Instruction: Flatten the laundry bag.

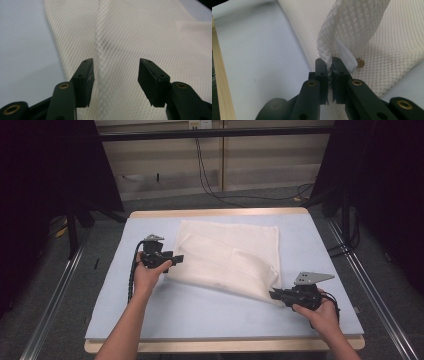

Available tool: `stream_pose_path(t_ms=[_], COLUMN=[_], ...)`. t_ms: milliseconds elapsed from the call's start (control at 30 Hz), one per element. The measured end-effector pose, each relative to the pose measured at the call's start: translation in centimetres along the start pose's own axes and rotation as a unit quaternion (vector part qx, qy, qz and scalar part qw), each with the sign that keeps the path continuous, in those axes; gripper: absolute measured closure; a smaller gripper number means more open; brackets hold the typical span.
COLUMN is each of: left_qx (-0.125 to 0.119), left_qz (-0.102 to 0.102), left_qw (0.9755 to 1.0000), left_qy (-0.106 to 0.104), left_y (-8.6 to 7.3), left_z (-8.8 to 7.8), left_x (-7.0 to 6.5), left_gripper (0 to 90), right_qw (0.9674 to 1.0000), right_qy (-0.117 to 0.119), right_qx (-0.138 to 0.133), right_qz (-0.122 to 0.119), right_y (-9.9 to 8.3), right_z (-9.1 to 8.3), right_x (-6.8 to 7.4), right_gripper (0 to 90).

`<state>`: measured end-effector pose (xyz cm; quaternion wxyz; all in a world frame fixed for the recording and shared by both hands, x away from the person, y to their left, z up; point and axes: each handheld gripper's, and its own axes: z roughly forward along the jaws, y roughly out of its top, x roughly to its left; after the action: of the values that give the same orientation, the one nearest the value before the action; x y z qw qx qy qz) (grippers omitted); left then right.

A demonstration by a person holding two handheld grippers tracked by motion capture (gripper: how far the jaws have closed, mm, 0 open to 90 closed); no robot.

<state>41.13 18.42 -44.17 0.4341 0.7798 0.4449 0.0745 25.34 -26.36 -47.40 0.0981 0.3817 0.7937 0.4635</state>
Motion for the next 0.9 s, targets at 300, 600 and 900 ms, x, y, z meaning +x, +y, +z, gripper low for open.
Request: stream_pose_path(t_ms=[300, 600, 900], left_qx=[0.048, 0.030, 0.029], left_qz=[-0.006, -0.003, -0.019], left_qw=[0.9981, 0.9988, 0.9987], left_qy=[-0.038, -0.039, -0.036], left_y=[-1.1, -4.5, -7.9], left_z=[-1.8, -4.6, -6.0], left_x=[-0.8, -1.0, 0.2], left_gripper=[84.7, 85.4, 85.5], right_qw=[1.0000, 0.9998, 0.9993], right_qy=[-0.001, -0.006, -0.019], right_qx=[0.000, -0.006, -0.014], right_qz=[0.007, 0.018, 0.027], right_y=[0.0, -0.3, -0.4], right_z=[0.1, -0.2, -1.0], right_x=[-0.1, -0.3, -0.8], right_gripper=[84.5, 84.4, 84.3])
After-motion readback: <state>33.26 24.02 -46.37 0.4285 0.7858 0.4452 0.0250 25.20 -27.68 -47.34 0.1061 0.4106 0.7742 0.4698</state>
